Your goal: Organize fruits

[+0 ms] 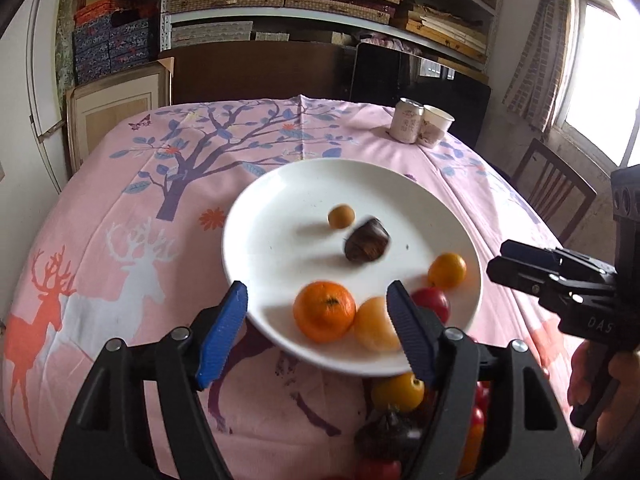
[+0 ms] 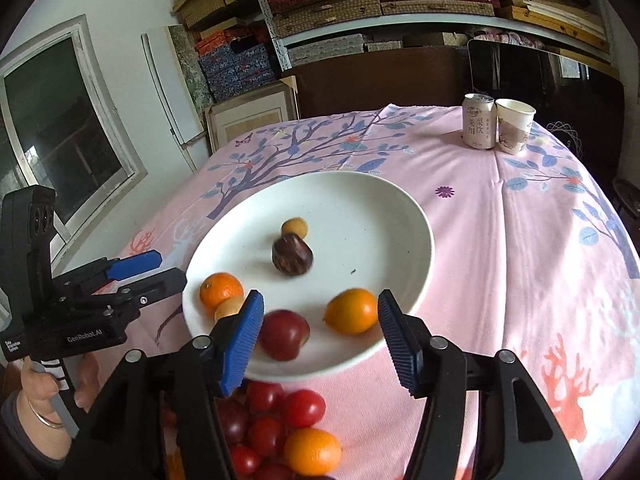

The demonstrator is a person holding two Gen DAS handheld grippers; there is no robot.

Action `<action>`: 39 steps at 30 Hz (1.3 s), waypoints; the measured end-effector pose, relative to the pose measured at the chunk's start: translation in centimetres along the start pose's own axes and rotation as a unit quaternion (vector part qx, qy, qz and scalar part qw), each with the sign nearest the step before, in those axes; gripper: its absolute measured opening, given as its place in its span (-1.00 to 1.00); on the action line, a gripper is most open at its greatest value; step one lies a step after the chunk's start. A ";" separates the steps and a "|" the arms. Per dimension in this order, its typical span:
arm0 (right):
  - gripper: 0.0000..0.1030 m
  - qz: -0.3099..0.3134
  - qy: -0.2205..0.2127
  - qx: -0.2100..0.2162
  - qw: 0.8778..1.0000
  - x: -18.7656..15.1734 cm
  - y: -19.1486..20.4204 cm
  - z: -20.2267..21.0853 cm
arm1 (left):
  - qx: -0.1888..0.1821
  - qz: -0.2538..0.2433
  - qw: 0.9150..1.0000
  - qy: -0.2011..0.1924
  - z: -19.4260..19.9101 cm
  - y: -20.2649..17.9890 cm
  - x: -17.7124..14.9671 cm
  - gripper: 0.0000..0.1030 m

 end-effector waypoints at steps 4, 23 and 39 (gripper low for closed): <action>0.22 0.021 -0.013 -0.021 0.999 -3.2 -1.0 3.2 | 0.013 -0.050 0.998 0.018 2.2 -0.8 -4.8 0.36; 0.23 -0.011 0.011 -0.028 0.999 -12.0 -2.7 6.8 | -0.042 -0.103 0.993 0.036 4.1 -2.5 -12.6 -0.04; 0.23 -0.010 0.017 -0.026 0.999 -13.1 -2.3 7.3 | -0.033 -0.156 0.984 0.081 2.8 -2.6 -13.7 -0.15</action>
Point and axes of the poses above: each gripper's, at about its wrist camera, not at the fingertips, and z roughly against the way its jaws point, y to its left, x to its top, the point moved 9 cm from there along -z, roughly the way its jaws point, and after that the axes turned 2 degrees about -x, right-handed, at the moved point
